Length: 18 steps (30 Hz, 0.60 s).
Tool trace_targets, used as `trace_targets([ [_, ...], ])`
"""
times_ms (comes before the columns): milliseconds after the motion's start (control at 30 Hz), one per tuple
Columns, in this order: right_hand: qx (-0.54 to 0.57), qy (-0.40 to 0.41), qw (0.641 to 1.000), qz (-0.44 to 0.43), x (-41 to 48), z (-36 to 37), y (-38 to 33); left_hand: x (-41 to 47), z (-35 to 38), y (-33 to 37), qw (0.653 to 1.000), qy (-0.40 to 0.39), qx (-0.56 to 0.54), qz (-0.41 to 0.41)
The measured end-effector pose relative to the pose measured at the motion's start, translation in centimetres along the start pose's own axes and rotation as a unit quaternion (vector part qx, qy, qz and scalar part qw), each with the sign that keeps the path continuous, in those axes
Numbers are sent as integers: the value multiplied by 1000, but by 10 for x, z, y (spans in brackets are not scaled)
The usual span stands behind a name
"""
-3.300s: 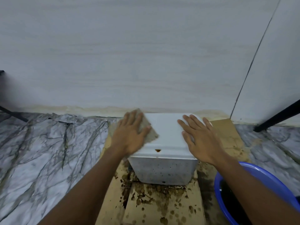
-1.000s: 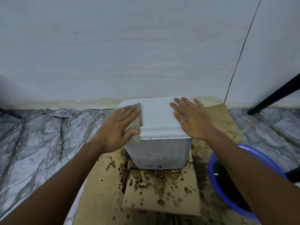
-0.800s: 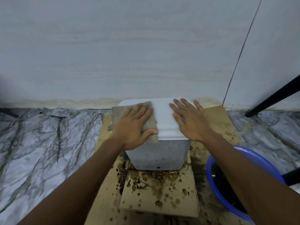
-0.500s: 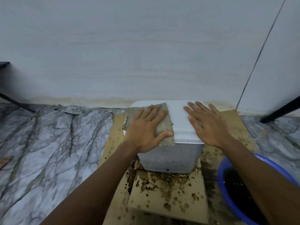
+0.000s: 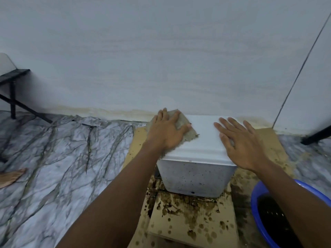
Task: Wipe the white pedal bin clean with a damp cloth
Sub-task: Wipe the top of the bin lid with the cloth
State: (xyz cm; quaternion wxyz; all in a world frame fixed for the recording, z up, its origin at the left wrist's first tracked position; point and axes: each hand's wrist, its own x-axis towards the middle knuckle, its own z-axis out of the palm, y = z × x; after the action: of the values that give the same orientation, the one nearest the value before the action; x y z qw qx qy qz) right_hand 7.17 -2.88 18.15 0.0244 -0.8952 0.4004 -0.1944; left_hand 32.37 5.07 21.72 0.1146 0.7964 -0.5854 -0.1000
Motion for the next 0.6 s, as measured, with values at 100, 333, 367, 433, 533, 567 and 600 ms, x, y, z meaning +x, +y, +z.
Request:
trace_targets([
  [100, 1, -4, 1000, 2, -2, 0, -2, 2, -5, -3, 999, 1, -30, -41],
  [333, -4, 1, 1000, 11, -4, -1, -7, -23, 5, -1, 996, 31, -31, -76],
  [367, -3, 0, 1000, 12, -4, -1, -8, -29, 6, 1, 996, 34, -27, -78],
  [433, -1, 0, 1000, 13, -4, -1, -8, -41, 10, 5, 996, 40, -7, -85],
  [533, -3, -2, 1000, 15, -4, -1, -9, -58, 22, 11, 992, 76, 19, -96],
  [567, -4, -2, 1000, 16, -3, -1, -9, -63, 27, 16, 992, 89, 27, -91],
  [600, -6, -3, 1000, 16, -4, -1, -9, -67, 32, 24, 992, 95, 36, -73],
])
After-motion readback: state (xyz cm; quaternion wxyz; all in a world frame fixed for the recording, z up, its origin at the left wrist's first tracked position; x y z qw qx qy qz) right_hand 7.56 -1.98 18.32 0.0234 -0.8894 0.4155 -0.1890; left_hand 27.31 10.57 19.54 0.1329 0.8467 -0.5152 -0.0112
